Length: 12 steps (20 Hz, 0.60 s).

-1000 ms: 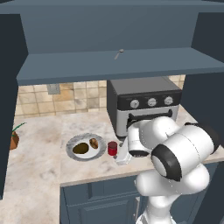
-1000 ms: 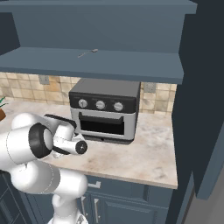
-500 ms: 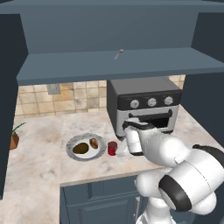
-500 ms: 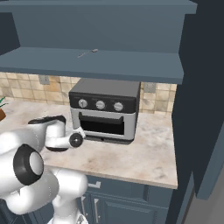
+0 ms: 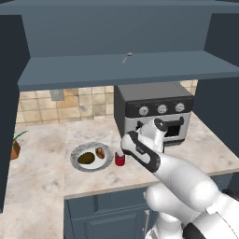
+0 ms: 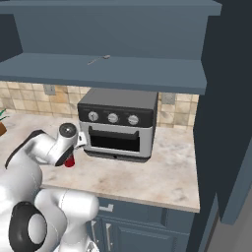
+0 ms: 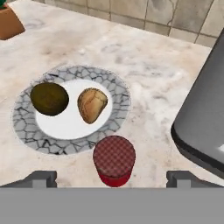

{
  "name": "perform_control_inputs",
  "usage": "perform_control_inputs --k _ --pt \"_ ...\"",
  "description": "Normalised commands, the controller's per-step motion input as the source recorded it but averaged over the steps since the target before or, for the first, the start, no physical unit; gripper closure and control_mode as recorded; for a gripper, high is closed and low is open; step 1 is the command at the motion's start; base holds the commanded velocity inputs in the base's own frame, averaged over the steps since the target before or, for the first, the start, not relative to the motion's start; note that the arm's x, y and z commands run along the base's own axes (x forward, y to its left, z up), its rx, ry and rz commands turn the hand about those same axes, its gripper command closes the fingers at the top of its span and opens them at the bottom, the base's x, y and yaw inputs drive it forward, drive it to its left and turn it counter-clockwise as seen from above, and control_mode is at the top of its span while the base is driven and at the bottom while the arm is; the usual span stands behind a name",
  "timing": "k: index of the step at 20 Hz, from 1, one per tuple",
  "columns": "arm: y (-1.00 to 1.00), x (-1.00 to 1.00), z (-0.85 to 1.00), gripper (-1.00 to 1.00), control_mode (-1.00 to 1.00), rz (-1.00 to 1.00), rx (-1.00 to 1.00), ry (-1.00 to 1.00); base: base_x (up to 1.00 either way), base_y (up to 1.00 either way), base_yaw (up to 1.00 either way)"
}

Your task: Pick the avocado and bread from the counter and place them on the plate. Then pick the jam from the cabinet and place it next to the plate. Lastly close the cabinet door.

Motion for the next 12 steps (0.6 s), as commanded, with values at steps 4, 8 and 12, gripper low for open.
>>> perform_control_inputs --k 4,8,12 --pt "-0.29 -0.29 0.39 -1.0 -1.0 -0.07 0.0 0.41 0.0 0.0 0.0" --pt "-0.28 -0.32 0.42 -1.0 -1.0 -0.02 0.0 0.36 0.0 0.0 0.0" --pt "-0.26 -0.39 0.41 -1.0 -1.0 0.0 0.0 0.31 0.0 0.0 0.0"
